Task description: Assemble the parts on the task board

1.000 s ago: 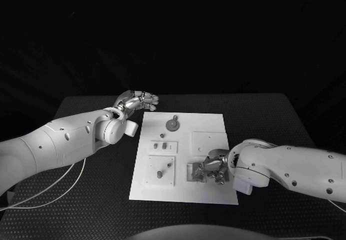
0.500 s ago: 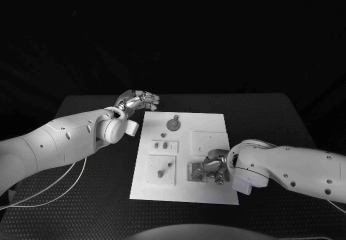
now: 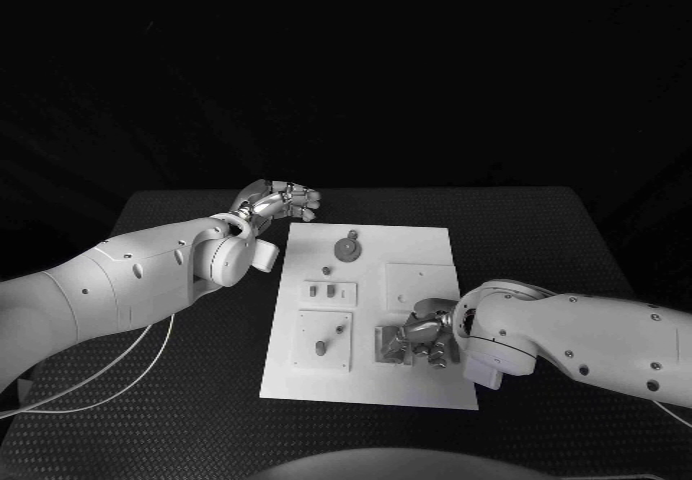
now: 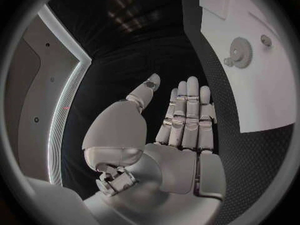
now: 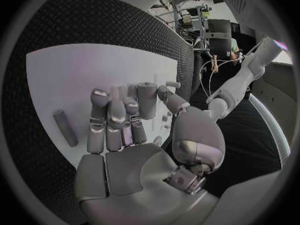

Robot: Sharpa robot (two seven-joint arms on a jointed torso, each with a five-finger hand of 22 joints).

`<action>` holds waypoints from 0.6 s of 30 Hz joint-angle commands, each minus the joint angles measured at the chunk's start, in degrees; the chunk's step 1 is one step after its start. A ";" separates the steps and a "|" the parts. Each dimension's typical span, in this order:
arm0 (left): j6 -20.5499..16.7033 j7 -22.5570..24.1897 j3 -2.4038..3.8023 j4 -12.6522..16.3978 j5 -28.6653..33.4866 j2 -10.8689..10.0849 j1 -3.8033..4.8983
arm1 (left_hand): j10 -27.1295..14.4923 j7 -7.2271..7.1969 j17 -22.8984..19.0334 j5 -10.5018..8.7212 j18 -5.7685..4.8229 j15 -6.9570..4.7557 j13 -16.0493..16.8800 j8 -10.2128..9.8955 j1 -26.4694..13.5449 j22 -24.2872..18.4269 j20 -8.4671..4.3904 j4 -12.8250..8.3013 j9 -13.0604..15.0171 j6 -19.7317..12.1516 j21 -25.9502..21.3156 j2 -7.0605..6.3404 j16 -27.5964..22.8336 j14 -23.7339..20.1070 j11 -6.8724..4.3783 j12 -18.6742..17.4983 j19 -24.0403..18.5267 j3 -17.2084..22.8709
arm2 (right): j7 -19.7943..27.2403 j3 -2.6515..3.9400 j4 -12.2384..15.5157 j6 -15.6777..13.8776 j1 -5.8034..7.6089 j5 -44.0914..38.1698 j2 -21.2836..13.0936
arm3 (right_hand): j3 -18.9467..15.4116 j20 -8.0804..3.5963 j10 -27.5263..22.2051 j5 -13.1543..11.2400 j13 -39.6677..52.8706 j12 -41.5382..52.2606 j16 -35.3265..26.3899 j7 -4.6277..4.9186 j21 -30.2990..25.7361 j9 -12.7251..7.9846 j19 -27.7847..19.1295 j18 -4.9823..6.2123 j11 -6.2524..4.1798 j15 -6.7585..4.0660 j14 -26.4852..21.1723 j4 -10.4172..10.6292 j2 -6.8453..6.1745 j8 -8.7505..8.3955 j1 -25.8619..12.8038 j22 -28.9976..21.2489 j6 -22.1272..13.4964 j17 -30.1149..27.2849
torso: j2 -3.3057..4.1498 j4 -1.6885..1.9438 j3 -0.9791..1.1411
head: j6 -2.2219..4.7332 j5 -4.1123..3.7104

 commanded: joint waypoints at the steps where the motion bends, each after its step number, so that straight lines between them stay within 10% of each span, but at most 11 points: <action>1: 0.95 0.20 0.03 0.17 0.25 0.05 0.05 | -0.32 -0.02 0.10 -0.19 0.36 0.39 -0.07 -0.12 -0.54 0.07 0.50 -0.03 -0.08 -0.53 -0.32 -0.04 -0.39 -0.10 -0.12 -0.22 -0.01 -0.32 | 0.11 -0.14 -0.39 0.58 -0.25 -1.52 0.05 | -0.15 0.06 -0.25 -0.10 0.10 -0.20 -0.30 0.29 0.35 -0.12 -0.32 0.76 0.15 0.01 -0.45 -0.08 -0.44 -0.25 -0.30 0.96 -0.14 -0.15 | 0.01 0.02 0.01 | 0.05 0.03; 18: 0.88 0.34 0.03 0.21 0.25 0.01 0.05 | -0.38 0.02 0.25 -0.17 0.37 0.40 -0.10 -0.17 -0.55 0.14 0.51 -0.07 -0.11 -0.63 -0.41 -0.01 -0.52 -0.12 -0.10 -0.23 -0.03 -0.27 | 0.29 -0.15 -0.55 1.33 -0.38 -2.01 0.12 | -2.53 0.03 -1.02 -0.08 0.30 -0.40 -0.87 0.60 0.29 -0.02 -0.97 0.76 0.45 0.25 -1.16 0.59 -3.25 -0.64 -2.19 0.78 -1.15 -0.27 | 0.00 0.00 0.00 | 0.00 0.11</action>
